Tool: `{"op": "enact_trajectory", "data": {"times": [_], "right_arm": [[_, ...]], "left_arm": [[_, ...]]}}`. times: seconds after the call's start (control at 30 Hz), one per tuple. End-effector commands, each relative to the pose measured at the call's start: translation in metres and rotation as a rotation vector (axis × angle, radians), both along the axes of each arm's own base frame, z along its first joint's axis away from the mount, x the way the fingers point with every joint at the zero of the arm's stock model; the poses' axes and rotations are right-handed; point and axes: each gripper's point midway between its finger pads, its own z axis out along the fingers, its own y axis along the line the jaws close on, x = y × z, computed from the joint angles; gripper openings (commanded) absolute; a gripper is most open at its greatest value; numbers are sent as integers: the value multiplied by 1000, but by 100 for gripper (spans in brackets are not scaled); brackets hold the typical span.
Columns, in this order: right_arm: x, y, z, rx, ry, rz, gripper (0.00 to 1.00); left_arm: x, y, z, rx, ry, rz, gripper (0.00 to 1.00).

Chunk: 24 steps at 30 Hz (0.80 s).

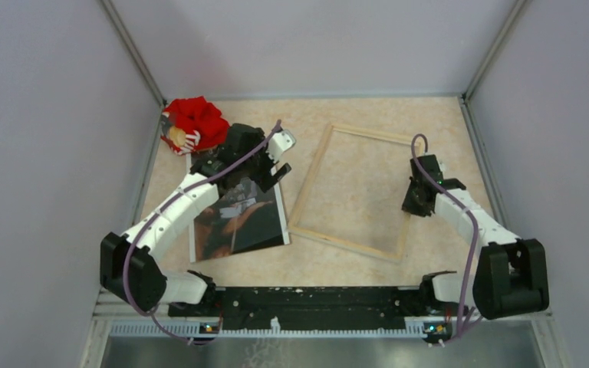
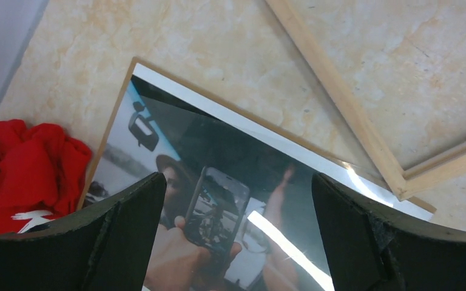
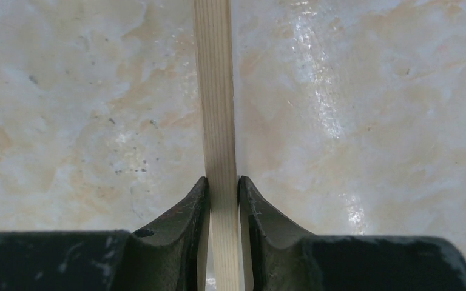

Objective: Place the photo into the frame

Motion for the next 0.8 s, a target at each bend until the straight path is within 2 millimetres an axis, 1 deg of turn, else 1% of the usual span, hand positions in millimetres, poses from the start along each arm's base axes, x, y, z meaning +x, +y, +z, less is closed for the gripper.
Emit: {"op": "enact_trajectory", "data": {"times": [0.0, 0.1, 0.17, 0.27, 0.33, 0.37, 0.4, 0.43, 0.47, 0.5, 0.53, 0.57, 0.6, 0.63, 0.7, 0.73, 0.77], "right_arm": [[14, -10, -11, -70, 7, -1, 0], [11, -12, -31, -95, 89, 12, 0], [8, -13, -41, -107, 132, 15, 0], [7, -13, -51, -113, 171, 25, 0], [6, -13, -54, -114, 192, 25, 1], [6, -12, -54, -112, 196, 28, 8], [7, -11, -53, -106, 191, 32, 19], [7, -12, -50, -106, 181, 32, 37], [8, -13, -47, -114, 167, 25, 52], [9, -16, -42, -125, 157, 15, 63], [10, -17, -37, -132, 143, 8, 72], [14, -20, -30, -147, 125, -4, 78], [18, -22, -21, -158, 99, -16, 87], [23, -25, -10, -170, 70, -29, 93], [35, -28, 15, -177, 2, -65, 97], [43, -24, 29, -162, -47, -76, 98], [52, -15, 44, -146, -108, -75, 99]], "left_arm": [[22, -2, 11, -66, -59, 5, 96], [28, -5, 9, -78, -73, 9, 95], [29, -7, 10, -93, -75, 7, 96], [30, -9, 14, -112, -83, 5, 96], [31, -8, 20, -127, -93, 9, 96], [32, -7, 23, -136, -95, 10, 96], [31, -7, 25, -145, -91, 6, 96], [31, -7, 28, -152, -87, 6, 97], [30, -5, 30, -157, -76, 7, 97], [30, -3, 31, -161, -63, 11, 98], [29, -1, 32, -163, -50, 15, 99], [30, 3, 34, -163, -41, 24, 99], [31, 8, 35, -163, -33, 42, 99], [32, 14, 36, -170, -25, 62, 99], [33, 28, 39, -196, -8, 100, 99], [33, 36, 39, -207, 0, 118, 99], [30, 43, 38, -211, 7, 132, 99]]}}
